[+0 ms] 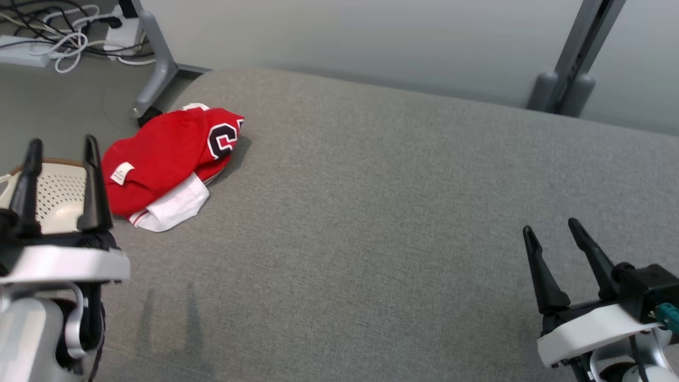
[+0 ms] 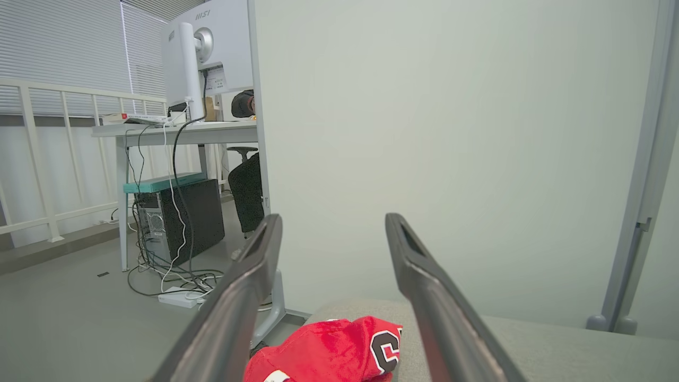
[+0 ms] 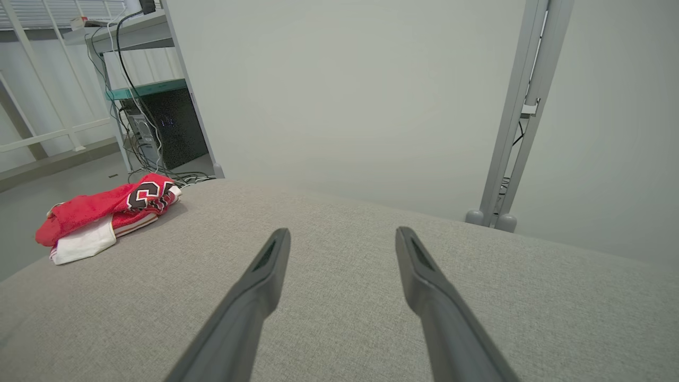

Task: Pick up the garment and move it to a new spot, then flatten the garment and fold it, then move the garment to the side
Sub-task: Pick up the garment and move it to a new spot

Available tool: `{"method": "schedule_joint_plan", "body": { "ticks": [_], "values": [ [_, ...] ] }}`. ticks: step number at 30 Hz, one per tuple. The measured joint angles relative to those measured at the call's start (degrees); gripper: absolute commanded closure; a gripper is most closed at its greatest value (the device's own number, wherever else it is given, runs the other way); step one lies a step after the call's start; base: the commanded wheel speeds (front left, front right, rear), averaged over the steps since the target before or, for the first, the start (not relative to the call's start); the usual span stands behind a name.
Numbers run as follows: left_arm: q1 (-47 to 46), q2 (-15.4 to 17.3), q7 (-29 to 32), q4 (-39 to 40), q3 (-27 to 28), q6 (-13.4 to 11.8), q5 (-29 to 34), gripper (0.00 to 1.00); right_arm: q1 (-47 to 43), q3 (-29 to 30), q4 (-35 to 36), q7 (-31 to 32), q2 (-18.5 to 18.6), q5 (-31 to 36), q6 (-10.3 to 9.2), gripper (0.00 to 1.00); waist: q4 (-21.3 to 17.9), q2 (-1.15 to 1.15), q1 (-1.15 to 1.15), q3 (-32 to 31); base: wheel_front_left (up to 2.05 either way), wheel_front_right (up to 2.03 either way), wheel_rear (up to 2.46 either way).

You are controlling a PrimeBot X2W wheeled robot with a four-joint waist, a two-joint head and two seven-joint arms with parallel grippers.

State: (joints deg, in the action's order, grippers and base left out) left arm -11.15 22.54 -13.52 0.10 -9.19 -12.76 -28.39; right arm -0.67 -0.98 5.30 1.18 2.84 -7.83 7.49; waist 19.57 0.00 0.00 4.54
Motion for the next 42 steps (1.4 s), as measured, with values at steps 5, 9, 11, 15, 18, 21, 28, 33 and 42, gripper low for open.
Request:
{"method": "schedule_joint_plan", "body": {
  "ticks": [5, 9, 11, 15, 18, 21, 28, 33, 42],
  "values": [
    [-11.49, 1.20, -0.82, -11.38, 2.44, 5.65, -2.86, 0.00, 3.83, 0.13, 2.94, 1.42, 0.77, 1.37, 0.00, 0.00, -2.60, 0.00, 0.00, 7.16, 0.00, 0.00, 0.00],
    [-17.05, 1.08, -0.38, -24.02, 2.22, 10.95, -5.95, 0.00, 5.99, -0.38, 3.43, 1.77, 1.02, 1.71, 0.00, 0.00, -4.95, 0.00, 0.00, 11.50, 0.00, 0.00, 0.00],
    [-19.61, 1.20, 0.97, -30.63, 1.62, 13.25, -6.73, 0.00, 6.66, -0.48, 3.42, 1.76, 1.13, 1.74, 0.00, 0.00, -6.23, 0.00, 0.00, 13.45, 0.00, 0.00, 0.00],
    [-24.25, 1.18, 3.02, -42.87, 1.14, 16.61, -8.56, 0.00, 7.76, -0.46, 3.30, 1.45, 1.19, 1.75, 0.00, 0.00, -8.60, 0.00, 0.00, 16.85, 0.00, 0.00, 0.00],
    [-27.59, 1.38, 5.57, -50.43, 0.58, 17.90, -9.58, 0.00, 8.66, -0.13, 3.48, 1.26, 1.24, 1.82, 0.00, 0.00, -9.88, 0.00, 0.00, 19.22, 0.00, 0.00, 0.00],
    [-30.82, 1.52, 8.94, -56.68, -0.02, 18.61, -10.16, 0.00, 9.51, 0.13, 3.56, 1.24, 1.36, 1.92, 0.00, 0.00, -10.62, 0.00, 0.00, 21.34, 0.00, 0.00, 0.00],
    [-35.43, 2.19, 9.53, -64.00, -2.09, 19.28, -9.38, 1.00, 10.93, -0.52, 2.89, 1.11, 1.54, 2.10, 0.00, 0.00, -11.28, 0.00, 0.00, 23.05, 0.00, 0.00, 0.00],
    [-36.40, 3.26, 1.20, -65.02, -1.93, 18.61, -8.25, 1.00, 10.93, -0.38, 1.56, 0.03, 1.37, 1.74, 0.00, 0.00, -11.45, 0.00, 0.00, 21.23, 0.00, 0.00, 0.00],
    [-30.44, 5.31, -1.47, -50.48, 3.97, 14.07, -5.35, 1.00, 9.00, 0.35, -2.21, -2.76, 0.68, 0.54, 0.00, 0.00, -12.46, 0.00, 0.00, 14.18, 0.00, 0.00, 0.00]
  ]
}}
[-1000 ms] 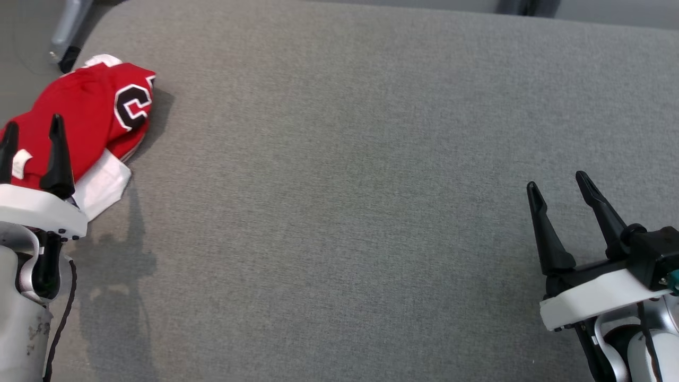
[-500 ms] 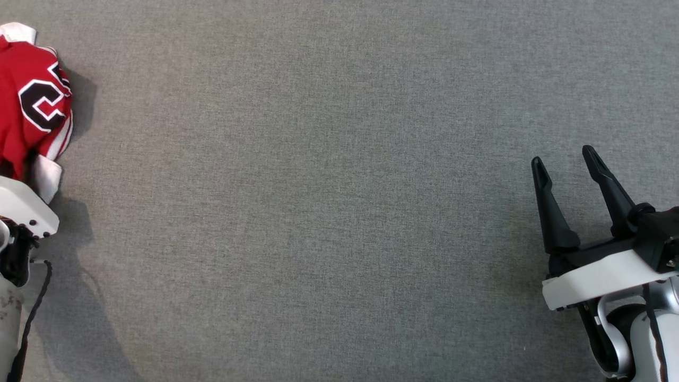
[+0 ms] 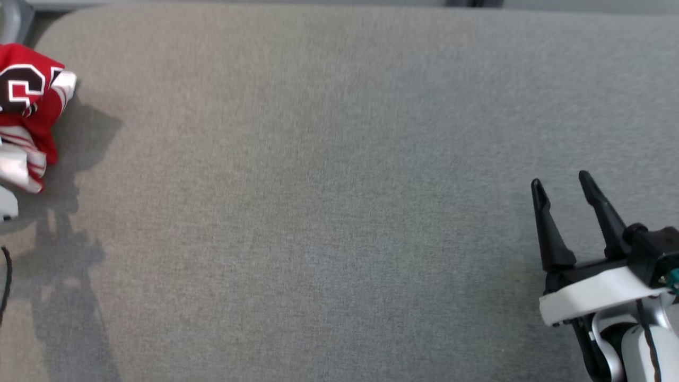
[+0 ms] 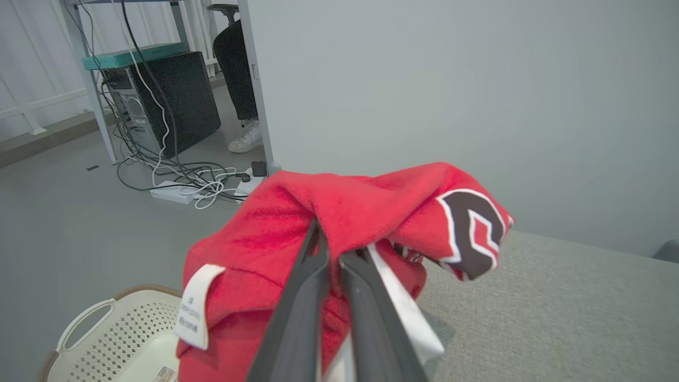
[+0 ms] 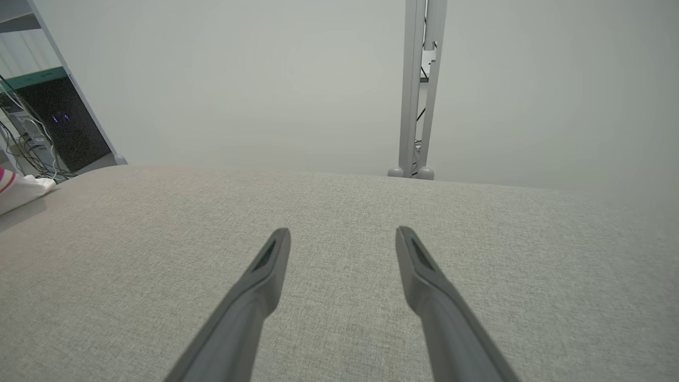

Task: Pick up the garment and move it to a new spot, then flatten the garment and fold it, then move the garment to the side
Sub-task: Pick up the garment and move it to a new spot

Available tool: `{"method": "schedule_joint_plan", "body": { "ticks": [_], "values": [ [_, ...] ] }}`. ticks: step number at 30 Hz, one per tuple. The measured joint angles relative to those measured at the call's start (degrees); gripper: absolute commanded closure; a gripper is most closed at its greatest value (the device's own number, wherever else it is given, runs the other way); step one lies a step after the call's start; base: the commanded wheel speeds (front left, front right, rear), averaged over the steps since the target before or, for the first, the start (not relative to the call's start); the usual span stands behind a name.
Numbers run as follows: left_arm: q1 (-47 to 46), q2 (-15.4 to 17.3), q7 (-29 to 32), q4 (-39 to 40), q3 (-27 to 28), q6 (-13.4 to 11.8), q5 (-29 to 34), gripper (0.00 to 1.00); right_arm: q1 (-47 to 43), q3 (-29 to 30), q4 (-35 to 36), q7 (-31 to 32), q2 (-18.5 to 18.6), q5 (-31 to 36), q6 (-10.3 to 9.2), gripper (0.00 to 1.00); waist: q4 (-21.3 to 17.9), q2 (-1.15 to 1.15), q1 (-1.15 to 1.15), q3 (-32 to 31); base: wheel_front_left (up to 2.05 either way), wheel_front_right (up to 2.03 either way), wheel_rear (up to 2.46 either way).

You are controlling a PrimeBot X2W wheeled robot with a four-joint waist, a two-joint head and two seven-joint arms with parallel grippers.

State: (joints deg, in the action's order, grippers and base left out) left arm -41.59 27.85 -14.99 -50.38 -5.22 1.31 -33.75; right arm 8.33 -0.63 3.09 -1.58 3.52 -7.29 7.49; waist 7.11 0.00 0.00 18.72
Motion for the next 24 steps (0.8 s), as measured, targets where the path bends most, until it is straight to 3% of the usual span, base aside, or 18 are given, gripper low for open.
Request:
{"method": "schedule_joint_plan", "body": {
  "ticks": [9, 19, 24],
  "values": [
    [20.11, -2.26, 0.01, 19.92, 4.20, -4.45, 2.54, 1.00, -4.00, -0.74, -4.02, -1.86, -0.42, -1.91, 0.00, 0.00, -2.07, 0.00, 0.00, -8.62, 0.00, 0.00, 0.00],
    [41.44, -4.39, 5.69, 45.65, 3.26, -12.58, 3.70, 1.00, -7.86, -0.68, -5.67, -2.23, -0.64, -2.97, 0.00, 0.00, -5.66, 0.00, 0.00, -17.25, 0.00, 0.00, 0.00],
    [47.17, -5.12, 9.21, 54.15, 1.32, -15.01, 4.65, 1.00, -8.99, -0.60, -5.36, -2.12, -0.68, -3.36, 0.00, 0.00, -7.54, 0.00, 0.00, -19.20, 0.00, 0.00, 0.00]
  ]
}}
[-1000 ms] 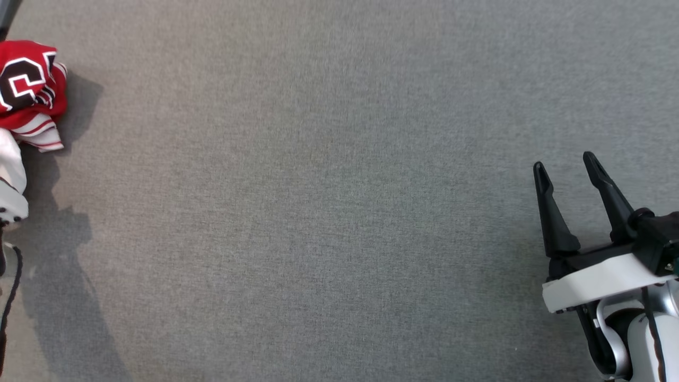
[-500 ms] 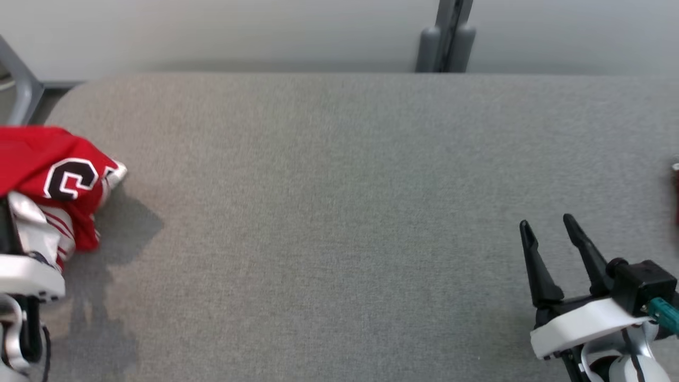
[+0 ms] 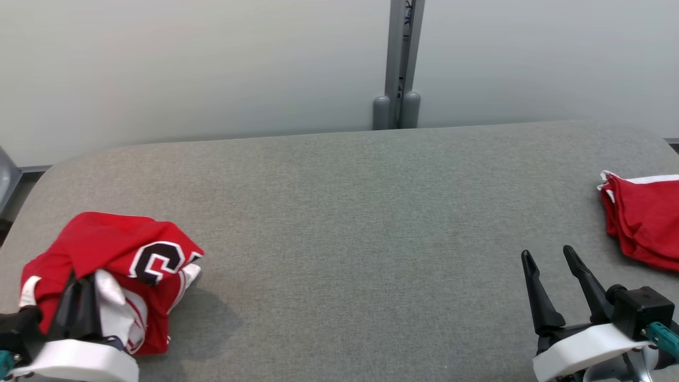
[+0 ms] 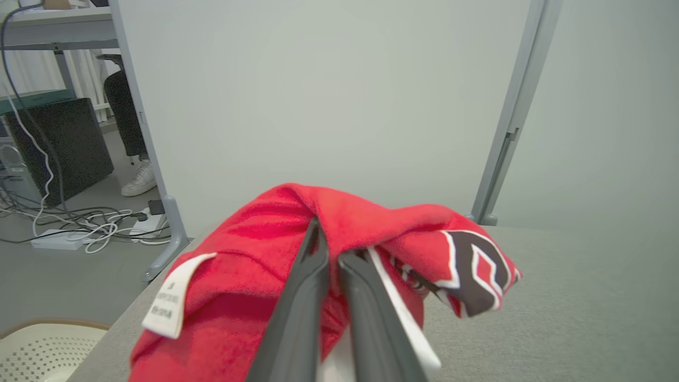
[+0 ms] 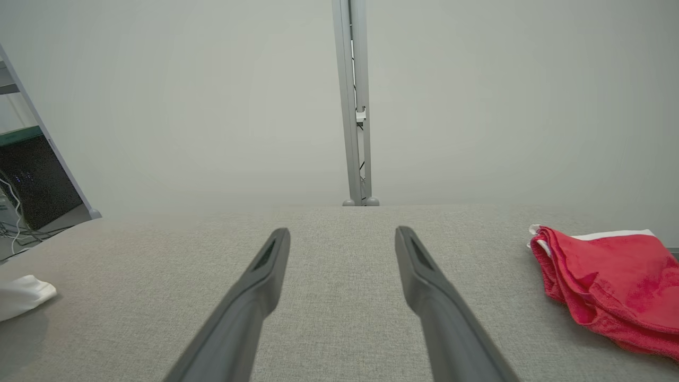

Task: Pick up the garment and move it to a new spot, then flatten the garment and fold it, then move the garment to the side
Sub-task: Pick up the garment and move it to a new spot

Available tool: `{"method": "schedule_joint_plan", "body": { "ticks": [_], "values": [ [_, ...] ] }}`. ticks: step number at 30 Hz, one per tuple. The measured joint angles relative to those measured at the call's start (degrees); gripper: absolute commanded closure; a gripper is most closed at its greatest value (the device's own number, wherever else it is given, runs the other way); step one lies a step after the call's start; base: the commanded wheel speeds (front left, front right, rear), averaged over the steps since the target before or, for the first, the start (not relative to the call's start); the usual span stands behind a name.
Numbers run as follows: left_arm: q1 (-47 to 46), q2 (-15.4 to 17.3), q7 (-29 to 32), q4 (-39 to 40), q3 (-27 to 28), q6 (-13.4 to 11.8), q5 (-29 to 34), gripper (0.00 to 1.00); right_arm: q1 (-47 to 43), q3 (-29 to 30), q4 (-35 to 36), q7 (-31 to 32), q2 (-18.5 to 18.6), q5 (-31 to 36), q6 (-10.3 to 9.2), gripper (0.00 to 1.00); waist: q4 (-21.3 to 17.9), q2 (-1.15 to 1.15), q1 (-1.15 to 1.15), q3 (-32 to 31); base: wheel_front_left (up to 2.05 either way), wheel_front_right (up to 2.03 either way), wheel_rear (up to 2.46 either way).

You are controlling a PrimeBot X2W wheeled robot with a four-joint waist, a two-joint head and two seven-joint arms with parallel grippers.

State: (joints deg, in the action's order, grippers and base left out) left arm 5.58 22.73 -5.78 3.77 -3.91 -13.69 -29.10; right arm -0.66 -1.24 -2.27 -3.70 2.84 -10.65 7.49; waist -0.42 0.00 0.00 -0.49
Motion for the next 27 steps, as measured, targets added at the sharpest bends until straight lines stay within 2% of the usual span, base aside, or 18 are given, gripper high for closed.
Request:
{"method": "schedule_joint_plan", "body": {
  "ticks": [6, 9, 12, 20, 27],
  "values": [
    [-0.35, -1.43, 2.60, 2.67, -4.54, 0.58, 0.75, 1.00, 0.10, -0.31, 0.43, 0.14, -0.03, -0.25, 0.00, 0.00, -2.54, 0.00, 0.00, 0.14, 0.00, 0.00, 0.00],
    [-3.94, -2.33, 3.37, 2.31, -7.64, 2.36, 1.11, 1.00, 0.42, -0.52, 0.77, 0.14, 0.00, -0.54, 0.00, 0.00, -3.91, 0.00, 0.00, 1.15, 0.00, 0.00, 0.00],
    [-9.38, -3.19, 4.00, 0.40, -10.63, 5.35, 1.48, 1.00, 1.92, -0.90, 1.16, -0.33, -0.03, -0.98, 0.00, 0.00, -5.37, 0.00, 0.00, 3.02, 0.00, 0.00, 0.00],
    [-24.88, -8.36, 5.11, -9.62, -19.90, 11.35, 5.05, 1.00, 6.06, -1.29, -0.05, -3.16, -0.01, -3.10, 0.00, 0.00, -10.55, 0.00, 0.00, 9.40, 0.00, 0.00, 0.00],
    [-34.27, -13.14, 4.90, -20.49, -25.02, 14.86, 6.94, 1.00, 8.37, -2.31, -2.67, -6.45, -0.01, -5.19, 0.00, 0.00, -15.62, 0.00, 0.00, 14.82, 0.00, 0.00, 0.00]
  ]
}}
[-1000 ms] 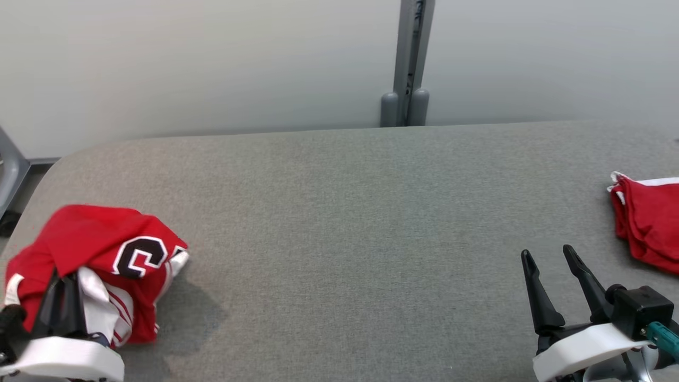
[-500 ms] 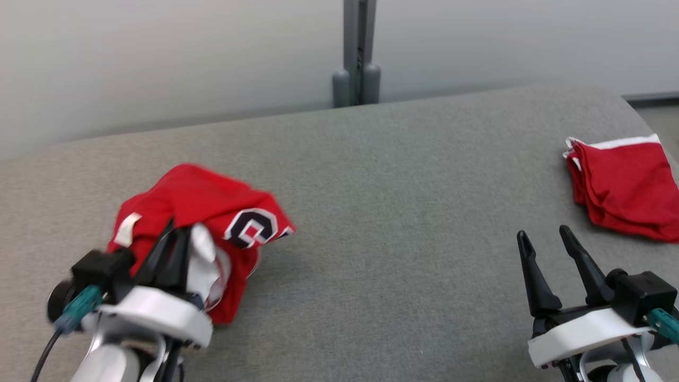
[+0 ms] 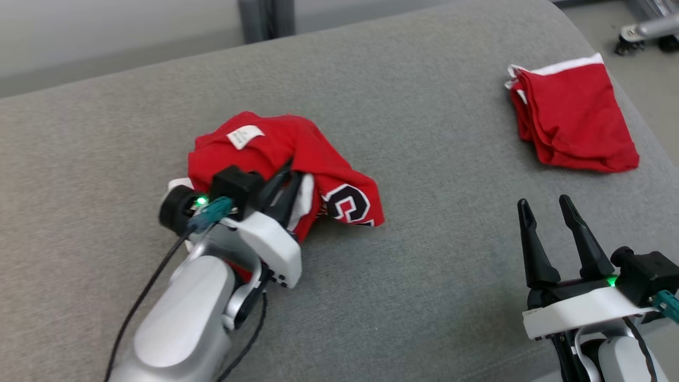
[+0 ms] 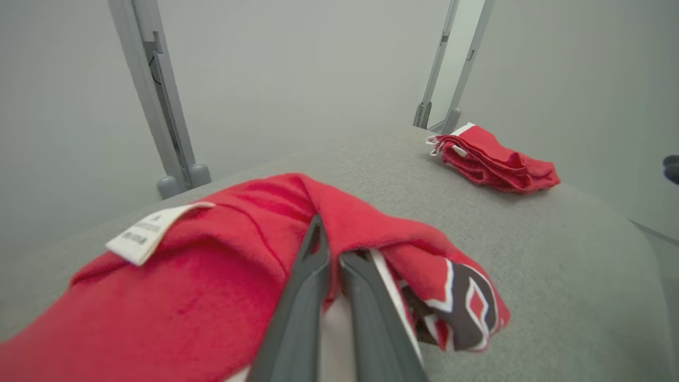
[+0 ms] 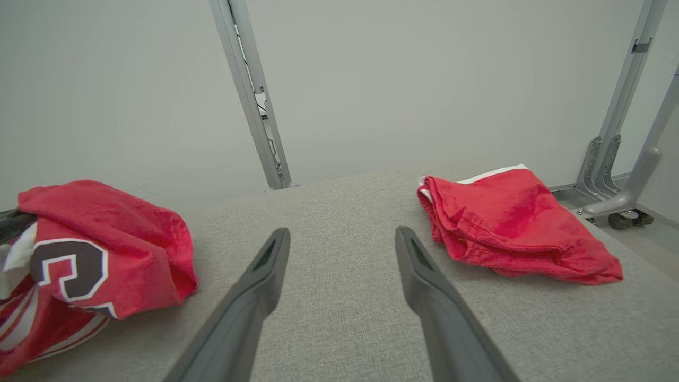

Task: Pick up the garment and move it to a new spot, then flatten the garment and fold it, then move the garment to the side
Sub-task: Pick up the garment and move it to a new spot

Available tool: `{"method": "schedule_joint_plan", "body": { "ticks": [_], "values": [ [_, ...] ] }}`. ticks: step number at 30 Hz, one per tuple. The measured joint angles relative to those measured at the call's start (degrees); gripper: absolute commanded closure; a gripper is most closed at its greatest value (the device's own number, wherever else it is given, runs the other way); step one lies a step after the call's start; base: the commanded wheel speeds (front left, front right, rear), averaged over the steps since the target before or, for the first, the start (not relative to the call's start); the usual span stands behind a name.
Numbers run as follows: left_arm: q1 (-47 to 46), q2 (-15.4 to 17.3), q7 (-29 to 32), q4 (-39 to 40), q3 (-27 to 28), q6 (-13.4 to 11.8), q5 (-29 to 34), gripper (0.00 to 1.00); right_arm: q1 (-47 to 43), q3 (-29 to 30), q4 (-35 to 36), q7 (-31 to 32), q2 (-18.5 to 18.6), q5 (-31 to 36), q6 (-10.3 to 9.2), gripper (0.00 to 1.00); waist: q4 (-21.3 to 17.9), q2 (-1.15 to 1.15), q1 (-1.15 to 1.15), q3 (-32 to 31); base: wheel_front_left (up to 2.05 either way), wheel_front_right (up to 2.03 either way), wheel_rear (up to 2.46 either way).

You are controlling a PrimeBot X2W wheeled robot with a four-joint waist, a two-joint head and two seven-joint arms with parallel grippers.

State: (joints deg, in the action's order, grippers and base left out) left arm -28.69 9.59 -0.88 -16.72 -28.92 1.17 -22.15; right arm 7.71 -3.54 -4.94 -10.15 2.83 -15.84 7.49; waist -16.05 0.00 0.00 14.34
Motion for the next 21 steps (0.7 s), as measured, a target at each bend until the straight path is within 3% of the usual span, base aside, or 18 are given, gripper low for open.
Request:
{"method": "schedule_joint_plan", "body": {
  "ticks": [3, 4, 5, 14, 17, 21],
  "values": [
    [-1.91, -2.46, -0.33, -6.61, -2.14, 1.90, -0.05, 1.00, 0.40, -0.13, -1.67, -1.05, 0.00, -0.56, 0.00, 0.00, -2.23, 0.00, 0.00, 1.83, 0.00, 0.00, 0.00],
    [-2.15, -2.81, -0.58, -7.90, -2.46, 2.24, -0.21, 0.54, 0.57, -0.16, -1.96, -1.21, 0.00, -0.75, 0.00, 0.00, -2.61, 0.00, 0.00, 2.09, 0.00, 0.00, 0.00],
    [-2.30, -3.07, -0.96, -8.90, -2.82, 2.67, -0.46, 0.00, 0.69, -0.20, -2.22, -1.47, -0.01, -0.81, 0.00, 0.00, -2.90, 0.00, 0.00, 2.26, 0.00, 0.00, 0.00],
    [-0.09, -3.83, -6.95, -10.96, -3.24, 3.26, -2.07, 0.00, 0.37, 1.11, -3.67, -1.44, -0.04, 0.69, 0.00, 0.00, -0.23, 0.00, 0.00, -0.78, 0.00, 0.00, 0.00],
    [1.96, -3.39, -8.51, -9.90, -2.18, 2.22, -2.75, 0.00, -0.04, 1.31, -3.60, -0.76, -0.05, 1.53, 0.00, 0.00, 0.96, 0.00, 0.00, -1.95, 0.00, 0.00, 0.00],
    [6.21, -0.90, -10.95, -6.35, 2.35, -1.35, -4.80, 0.00, -1.26, 2.09, -2.93, 0.80, -0.05, 2.80, 0.00, 0.00, 4.46, 0.00, 0.00, -4.69, 0.00, 0.00, 0.00]
  ]
}}
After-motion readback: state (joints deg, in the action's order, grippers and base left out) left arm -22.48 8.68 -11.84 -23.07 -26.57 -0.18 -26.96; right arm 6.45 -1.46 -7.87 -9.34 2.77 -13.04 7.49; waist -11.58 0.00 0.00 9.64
